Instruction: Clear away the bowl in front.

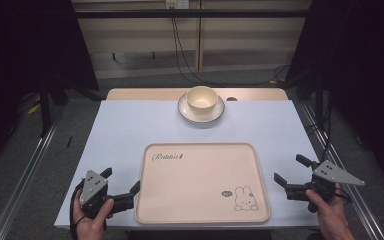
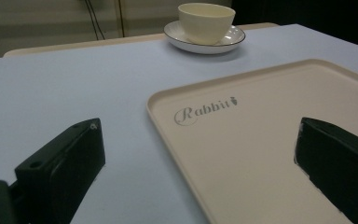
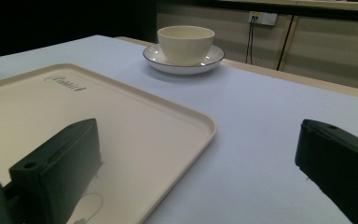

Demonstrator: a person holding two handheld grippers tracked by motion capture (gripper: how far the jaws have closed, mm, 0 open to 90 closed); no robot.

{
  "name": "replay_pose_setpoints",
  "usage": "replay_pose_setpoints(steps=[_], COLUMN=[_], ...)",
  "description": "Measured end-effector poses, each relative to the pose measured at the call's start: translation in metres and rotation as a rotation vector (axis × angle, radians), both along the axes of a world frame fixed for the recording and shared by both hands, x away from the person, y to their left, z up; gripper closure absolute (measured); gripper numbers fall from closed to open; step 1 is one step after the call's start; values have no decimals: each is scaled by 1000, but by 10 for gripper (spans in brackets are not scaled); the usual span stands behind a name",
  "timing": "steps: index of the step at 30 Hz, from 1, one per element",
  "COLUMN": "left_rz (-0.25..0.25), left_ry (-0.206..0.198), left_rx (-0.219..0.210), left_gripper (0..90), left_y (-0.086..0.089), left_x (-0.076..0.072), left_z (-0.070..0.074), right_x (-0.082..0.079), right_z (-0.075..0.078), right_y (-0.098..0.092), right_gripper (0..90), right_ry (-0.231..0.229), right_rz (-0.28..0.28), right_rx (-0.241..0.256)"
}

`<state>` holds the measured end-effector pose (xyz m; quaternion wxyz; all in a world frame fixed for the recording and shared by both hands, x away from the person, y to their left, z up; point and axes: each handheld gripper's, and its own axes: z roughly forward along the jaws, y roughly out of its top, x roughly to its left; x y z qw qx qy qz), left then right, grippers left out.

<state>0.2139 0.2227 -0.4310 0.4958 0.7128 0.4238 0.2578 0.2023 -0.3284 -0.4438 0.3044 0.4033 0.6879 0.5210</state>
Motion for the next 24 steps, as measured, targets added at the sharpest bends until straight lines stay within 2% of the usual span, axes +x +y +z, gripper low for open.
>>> replay_pose_setpoints(steps=[1, 6, 7, 9, 10, 13, 20, 24], left_rz=[4, -16, -12, -28, -34, -70, -58, -69], left_ry=[-5, -3, -11, -10, -10, 8, 19, 1], left_rx=[-13, -2, -22, -27, -15, -21, -33, -34], left_gripper=[17, 16, 13, 12, 13, 16, 24, 21], left_y=[-2, -11, -13, -18, -20, -24, -29, -34], left_x=[1, 5, 6, 9, 10, 14, 26, 33], left_z=[0, -2, -1, 0, 1, 2, 6, 13], right_x=[0, 1, 1, 1, 1, 1, 1, 1], right_z=[0, 0, -1, -1, -1, -1, -1, -1], right_y=[0, 0, 1, 2, 2, 1, 2, 2], right_gripper=[0, 0, 2, 9, 10, 10, 11, 10], right_ry=[0, 5, 4, 10, 10, 11, 10, 3], right_rz=[0, 7, 8, 17, 20, 22, 22, 5], right_rx=[0, 1, -2, -2, -1, -2, -3, -2])
